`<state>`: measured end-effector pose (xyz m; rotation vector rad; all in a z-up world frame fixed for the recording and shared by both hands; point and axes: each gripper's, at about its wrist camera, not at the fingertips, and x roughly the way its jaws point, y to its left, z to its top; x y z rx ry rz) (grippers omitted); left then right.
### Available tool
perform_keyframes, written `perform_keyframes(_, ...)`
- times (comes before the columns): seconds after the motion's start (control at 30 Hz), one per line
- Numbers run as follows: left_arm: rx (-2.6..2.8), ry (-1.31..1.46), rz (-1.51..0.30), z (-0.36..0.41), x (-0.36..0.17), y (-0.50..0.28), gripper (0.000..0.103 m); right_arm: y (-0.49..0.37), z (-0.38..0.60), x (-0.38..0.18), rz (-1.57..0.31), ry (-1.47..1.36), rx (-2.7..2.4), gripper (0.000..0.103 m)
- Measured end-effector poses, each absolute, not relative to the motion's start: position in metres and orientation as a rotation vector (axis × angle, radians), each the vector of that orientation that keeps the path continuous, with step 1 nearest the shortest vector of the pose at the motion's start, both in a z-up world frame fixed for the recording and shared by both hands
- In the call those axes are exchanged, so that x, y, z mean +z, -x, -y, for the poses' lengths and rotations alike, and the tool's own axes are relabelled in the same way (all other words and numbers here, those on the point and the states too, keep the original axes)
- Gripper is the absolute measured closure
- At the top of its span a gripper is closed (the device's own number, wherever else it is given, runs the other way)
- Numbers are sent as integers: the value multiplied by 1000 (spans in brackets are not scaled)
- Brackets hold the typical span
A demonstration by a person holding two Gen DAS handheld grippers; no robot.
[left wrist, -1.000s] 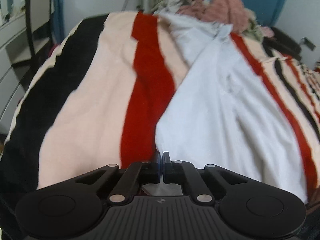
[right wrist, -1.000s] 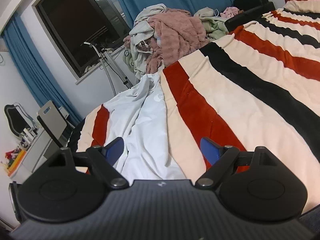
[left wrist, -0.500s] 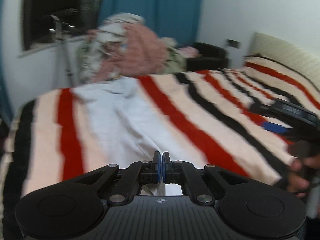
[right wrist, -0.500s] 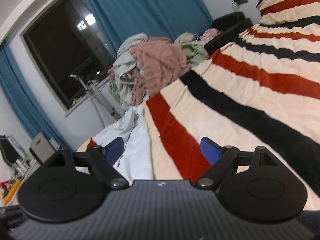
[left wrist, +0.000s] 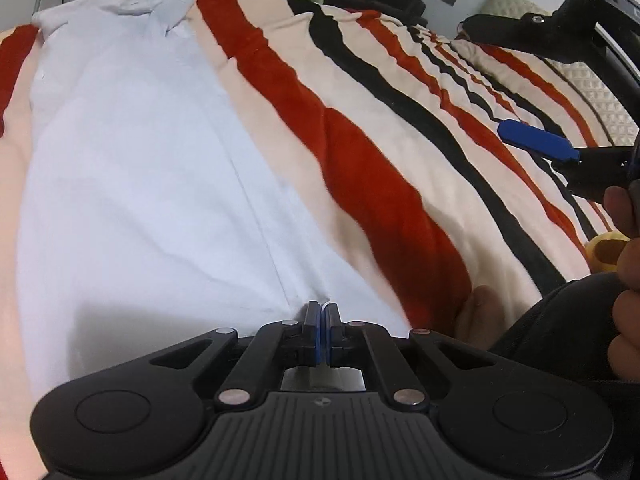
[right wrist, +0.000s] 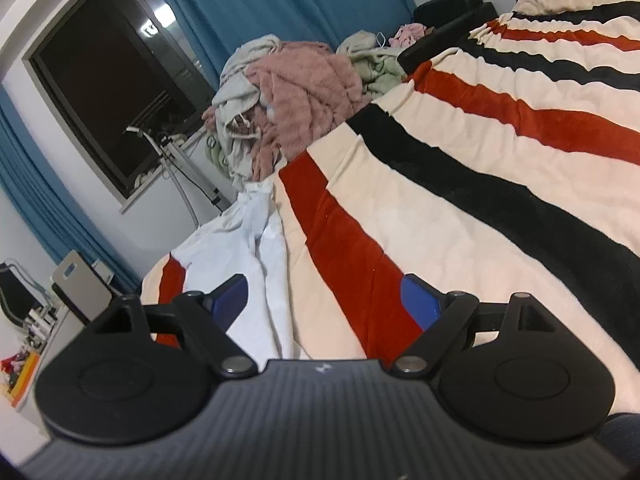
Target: Fold clothes
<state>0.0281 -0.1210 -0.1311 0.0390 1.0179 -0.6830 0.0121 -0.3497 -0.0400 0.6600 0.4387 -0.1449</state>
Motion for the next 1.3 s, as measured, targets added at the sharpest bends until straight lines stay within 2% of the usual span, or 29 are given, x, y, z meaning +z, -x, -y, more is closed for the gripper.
perform_keyframes(0.13, -706, -14, -990, 113, -120, -25, 92, -15, 347, -42, -457, -644, -158, 18)
perform_keyframes(0.17, -707, -9, -982, 110, -115, -25, 85, -16, 346, -43, -461, -642, -162, 18)
perform_keyframes(0.2, -705, -5, -980, 109, -112, -25, 73, -17, 346, -43, -464, -643, -159, 18)
perform_keyframes(0.27, -699, 13, -977, 102, -104, -23, 59, -17, 343, -43, -468, -636, -157, 18)
perform_keyframes(0.33, -692, 46, -978, 91, -96, -20, 56, -16, 342, -43, -469, -628, -156, 18)
perform_keyframes(0.4, -673, 89, -979, 75, -88, -17, 43, -16, 342, -44, -475, -636, -147, 18)
perform_keyframes(0.47, -664, 139, -960, 55, -79, -9, 40, -17, 346, -48, -502, -667, -137, 18)
perform_keyframes(0.57, -641, 256, -936, 18, -69, -3, 28, -21, 355, -60, -564, -762, -115, 18)
perform_keyframes(0.67, -541, 403, -900, -27, -69, -9, 22, -31, 357, -74, -649, -843, -93, 17)
perform_keyframes(0.83, -360, 632, -970, -73, -99, -37, 21, -40, 351, -90, -750, -877, -81, 18)
perform_keyframes(1.0, -355, 686, -1086, -66, -124, -50, 22, -49, 345, -107, -851, -910, -69, 18)
perform_keyframes(1.03, -362, 678, -1089, -63, -125, -49, 22, -51, 344, -110, -872, -917, -66, 24)
perform_keyframes(1.1, -383, 654, -1095, -57, -124, -47, 24, -55, 342, -116, -912, -930, -61, 26)
perform_keyframes(1.13, -393, 648, -1100, -55, -124, -45, 28, -56, 340, -119, -933, -936, -59, 26)
perform_keyframes(1.17, -392, 646, -1108, -54, -125, -43, 39, -58, 339, -123, -953, -943, -56, 32)
perform_keyframes(1.23, -381, 648, -1124, -53, -127, -40, 60, -62, 337, -129, -994, -955, -51, 36)
perform_keyframes(1.27, -378, 661, -1136, -54, -130, -38, 81, -61, 336, -129, -996, -948, -50, 36)
perform_keyframes(1.3, -379, 684, -1141, -56, -131, -38, 93, -60, 336, -128, -996, -939, -49, 37)
